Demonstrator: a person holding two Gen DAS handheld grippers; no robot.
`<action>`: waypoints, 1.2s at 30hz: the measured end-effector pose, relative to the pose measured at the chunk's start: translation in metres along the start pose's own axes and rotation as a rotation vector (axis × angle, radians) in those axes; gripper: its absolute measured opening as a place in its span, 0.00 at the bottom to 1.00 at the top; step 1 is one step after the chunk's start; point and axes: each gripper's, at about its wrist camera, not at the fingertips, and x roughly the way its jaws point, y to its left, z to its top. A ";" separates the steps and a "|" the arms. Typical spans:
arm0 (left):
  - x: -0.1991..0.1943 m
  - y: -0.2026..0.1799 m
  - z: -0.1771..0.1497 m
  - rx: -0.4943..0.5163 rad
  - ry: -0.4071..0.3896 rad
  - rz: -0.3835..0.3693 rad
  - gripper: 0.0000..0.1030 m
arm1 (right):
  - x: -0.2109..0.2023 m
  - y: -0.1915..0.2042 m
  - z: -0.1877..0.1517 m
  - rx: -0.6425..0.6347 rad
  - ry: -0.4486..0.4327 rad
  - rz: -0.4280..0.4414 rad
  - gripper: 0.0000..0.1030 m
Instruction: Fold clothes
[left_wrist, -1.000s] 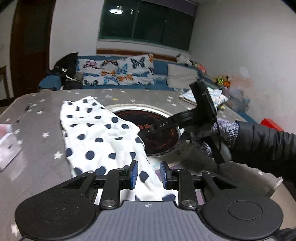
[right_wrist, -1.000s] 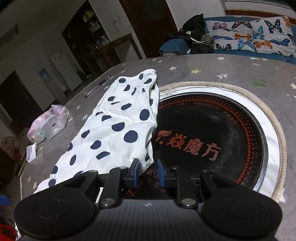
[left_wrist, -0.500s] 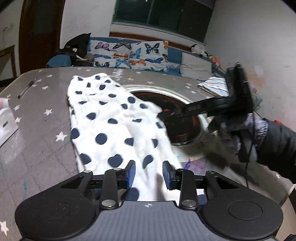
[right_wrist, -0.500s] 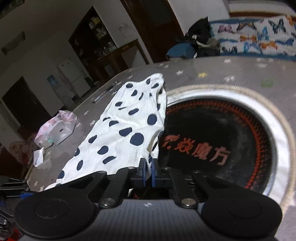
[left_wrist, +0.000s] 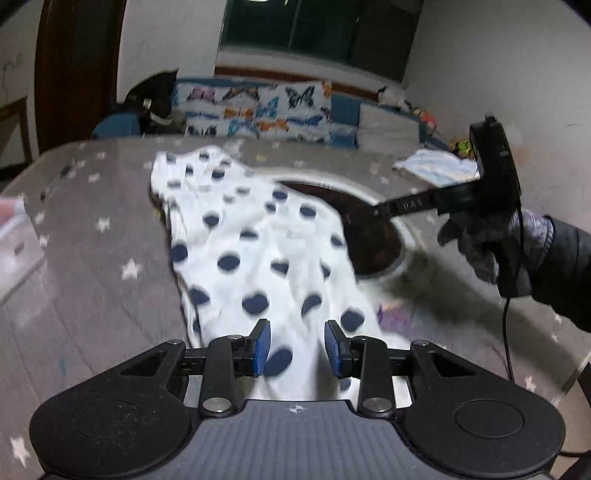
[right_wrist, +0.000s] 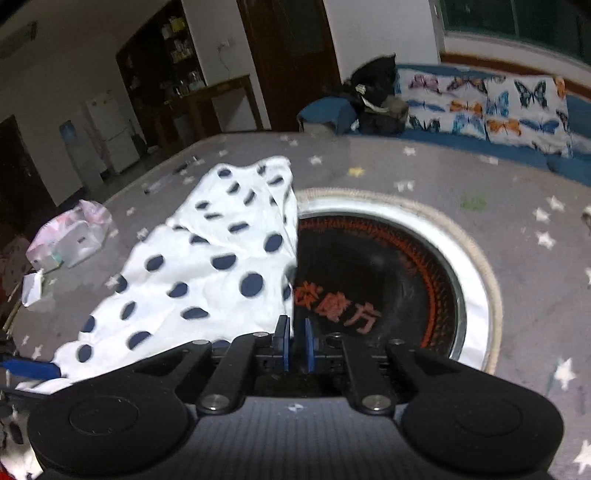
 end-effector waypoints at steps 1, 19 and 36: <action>0.000 0.000 0.004 0.004 -0.014 0.000 0.34 | -0.004 0.005 0.000 -0.014 -0.007 0.012 0.09; 0.043 0.042 0.005 -0.078 -0.005 0.206 0.16 | -0.013 0.102 -0.048 -0.329 0.114 0.137 0.28; 0.010 0.037 0.013 -0.039 -0.071 0.223 0.09 | -0.041 0.109 -0.048 -0.396 0.102 0.111 0.32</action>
